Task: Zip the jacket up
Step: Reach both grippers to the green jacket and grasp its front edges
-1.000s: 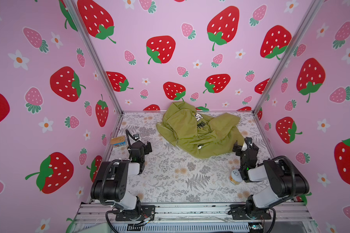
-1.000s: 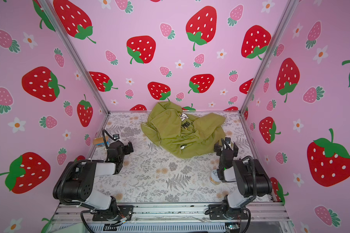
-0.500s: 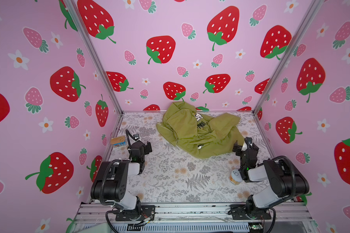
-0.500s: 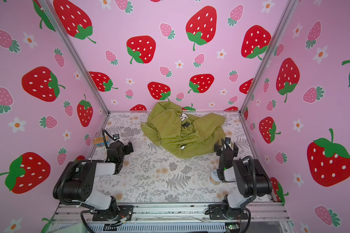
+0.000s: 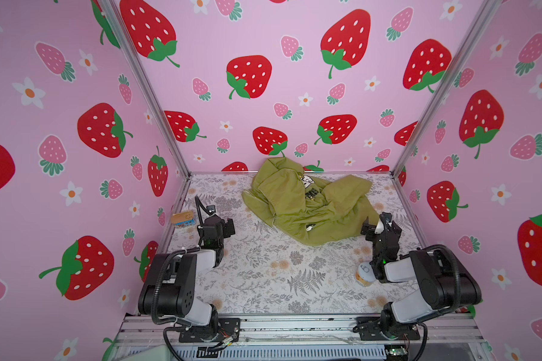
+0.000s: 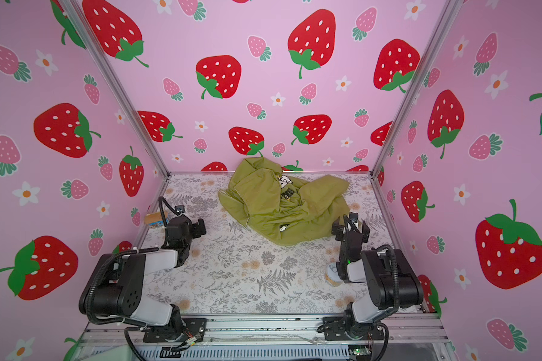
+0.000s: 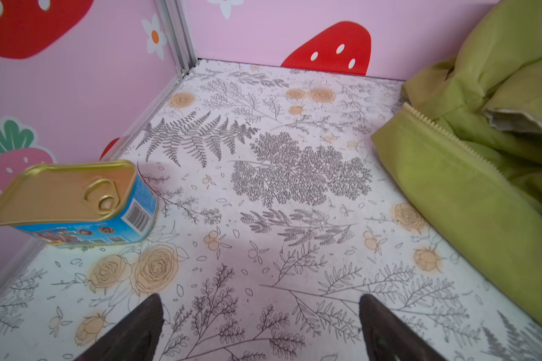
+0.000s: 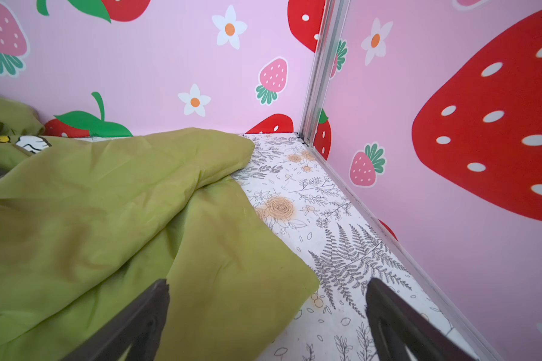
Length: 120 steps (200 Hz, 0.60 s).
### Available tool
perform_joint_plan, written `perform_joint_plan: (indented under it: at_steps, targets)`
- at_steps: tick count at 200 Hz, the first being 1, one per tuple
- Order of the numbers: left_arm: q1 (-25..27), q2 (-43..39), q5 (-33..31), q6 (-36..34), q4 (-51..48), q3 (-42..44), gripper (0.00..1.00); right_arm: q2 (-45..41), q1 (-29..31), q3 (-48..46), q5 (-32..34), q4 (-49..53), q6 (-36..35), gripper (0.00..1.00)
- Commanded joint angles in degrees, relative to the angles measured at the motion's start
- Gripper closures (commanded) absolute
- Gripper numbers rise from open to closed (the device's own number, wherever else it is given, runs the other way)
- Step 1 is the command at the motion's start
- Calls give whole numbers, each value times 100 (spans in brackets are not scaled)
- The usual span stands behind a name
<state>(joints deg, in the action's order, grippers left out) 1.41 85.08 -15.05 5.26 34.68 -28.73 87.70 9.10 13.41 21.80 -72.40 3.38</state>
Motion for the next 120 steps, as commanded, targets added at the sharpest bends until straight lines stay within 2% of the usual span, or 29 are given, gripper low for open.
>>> perform_joint_plan:
  at_steps: [1,13,41,47,67,83,94,104,120]
  targets:
    - [21,-435,-254,1,-774,-385,1,-537,-26,178,726,733,283,1]
    - [35,-656,-444,126,-1014,-508,1,-905,-23,381,1012,1284,407,1]
    - [45,-1178,-438,763,-1680,-992,1,-2013,-19,501,655,2069,564,1]
    - [52,-1277,-389,944,-1866,-1128,1,-2295,-25,585,589,2422,772,1]
    - [47,-1600,-36,1457,-2871,-1677,1,-2803,-23,1406,382,4264,1357,1]
    - [46,-1767,245,1784,-3959,-2230,1,-2660,-29,2400,97,6056,1627,1]
    - [44,-1876,453,1990,-4511,-2469,1,-2518,-24,2886,-133,6656,1854,1]
    - [14,-1999,641,2245,-4979,-2591,1,-2486,-60,3009,-615,6876,2143,0]
    - [-137,-2191,1544,2520,-5398,-2589,1,-2390,-70,3150,-1827,6958,2265,13]
